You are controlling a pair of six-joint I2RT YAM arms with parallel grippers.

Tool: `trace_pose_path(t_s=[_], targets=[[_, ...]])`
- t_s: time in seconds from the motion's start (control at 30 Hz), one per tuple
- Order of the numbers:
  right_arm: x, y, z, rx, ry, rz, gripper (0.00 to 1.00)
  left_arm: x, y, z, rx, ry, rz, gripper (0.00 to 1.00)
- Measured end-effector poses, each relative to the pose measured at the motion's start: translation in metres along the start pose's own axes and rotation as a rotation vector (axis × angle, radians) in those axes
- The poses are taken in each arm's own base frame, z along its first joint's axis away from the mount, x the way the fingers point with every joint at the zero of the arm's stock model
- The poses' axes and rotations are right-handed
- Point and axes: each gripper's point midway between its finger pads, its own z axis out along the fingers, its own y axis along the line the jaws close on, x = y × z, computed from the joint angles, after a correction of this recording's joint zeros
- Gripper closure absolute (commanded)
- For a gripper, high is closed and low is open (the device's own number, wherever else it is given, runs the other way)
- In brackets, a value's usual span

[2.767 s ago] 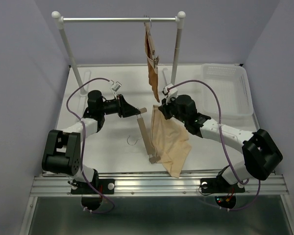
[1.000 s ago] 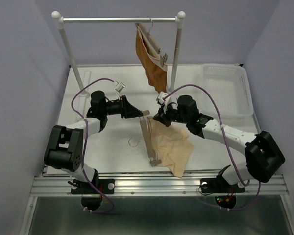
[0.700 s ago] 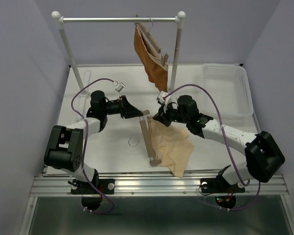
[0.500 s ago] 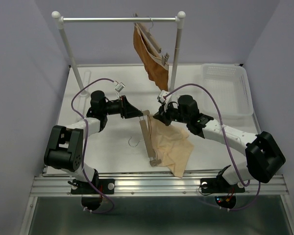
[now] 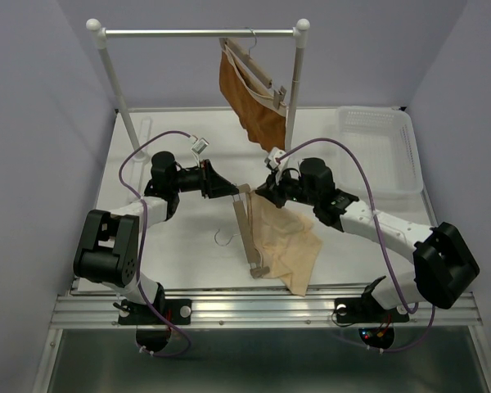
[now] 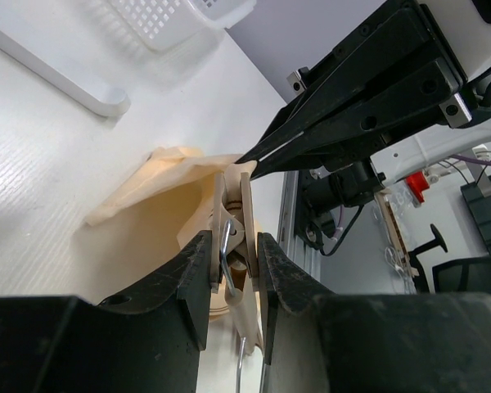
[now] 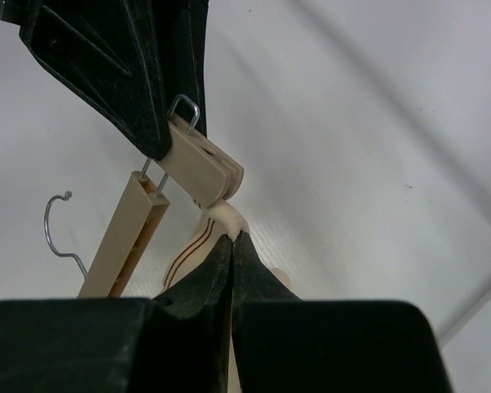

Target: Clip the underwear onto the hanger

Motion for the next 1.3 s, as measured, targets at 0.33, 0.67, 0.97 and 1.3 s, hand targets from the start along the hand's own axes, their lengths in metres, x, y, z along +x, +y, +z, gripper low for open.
trace_pose_path(t_s=[0.33,0.67,0.97,1.3], targets=[[-0.008,-0.005,0.006,0.021,-0.009,0.029,0.99,0.000,-0.001,0.000,0.006,0.003,0.009,1.00],[-0.010,-0.006,0.016,0.002,0.027,0.059,0.99,0.000,-0.001,0.000,0.006,0.003,0.010,1.00],[-0.003,-0.005,0.012,0.001,0.074,0.099,0.99,0.002,0.005,0.000,-0.019,0.001,0.005,1.00],[0.008,-0.013,0.001,0.105,0.140,0.229,0.99,0.001,0.001,-0.002,-0.043,0.003,0.016,1.00]])
